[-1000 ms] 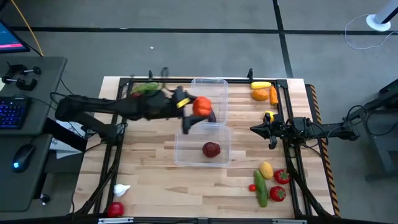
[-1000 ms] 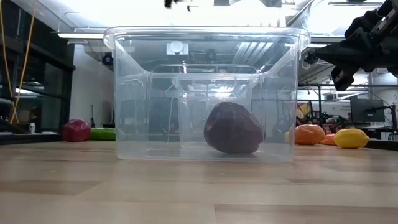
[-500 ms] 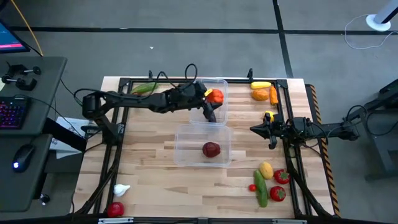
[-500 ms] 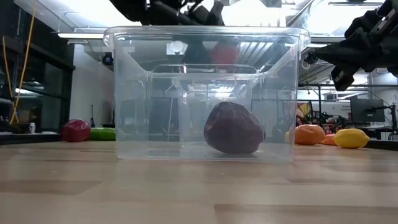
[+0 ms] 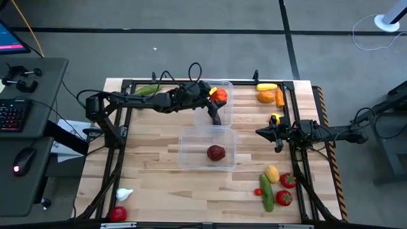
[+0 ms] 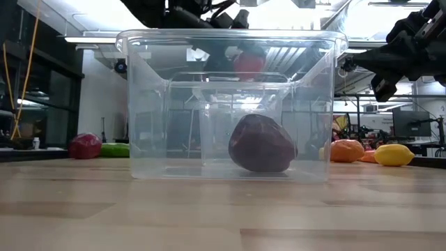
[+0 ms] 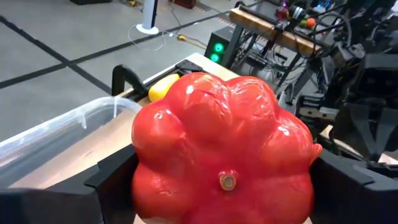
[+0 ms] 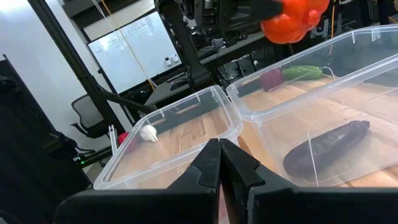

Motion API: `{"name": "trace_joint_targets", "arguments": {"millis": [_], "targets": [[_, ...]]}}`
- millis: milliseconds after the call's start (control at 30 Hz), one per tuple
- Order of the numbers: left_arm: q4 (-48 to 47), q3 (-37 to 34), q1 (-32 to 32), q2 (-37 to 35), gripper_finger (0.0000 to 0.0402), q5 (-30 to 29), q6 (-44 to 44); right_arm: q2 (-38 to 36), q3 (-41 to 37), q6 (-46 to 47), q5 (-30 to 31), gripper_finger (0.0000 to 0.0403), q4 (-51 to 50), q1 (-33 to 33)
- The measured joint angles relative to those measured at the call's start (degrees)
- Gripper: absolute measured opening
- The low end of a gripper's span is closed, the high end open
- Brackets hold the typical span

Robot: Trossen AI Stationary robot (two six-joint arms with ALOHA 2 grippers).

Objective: Sort produce into baskets
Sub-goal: Put the squash into the top transparent bin

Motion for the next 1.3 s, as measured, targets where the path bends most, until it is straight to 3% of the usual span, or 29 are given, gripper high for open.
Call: {"name": "trace_joint_targets", "arguments": {"millis": [1300], "targets": [[0.4, 0.0, 0.1, 0.0, 0.0342, -0.2, 3.3, 0.0, 0.0, 0.0, 0.0, 0.0000, 0.0, 0.0]]}}
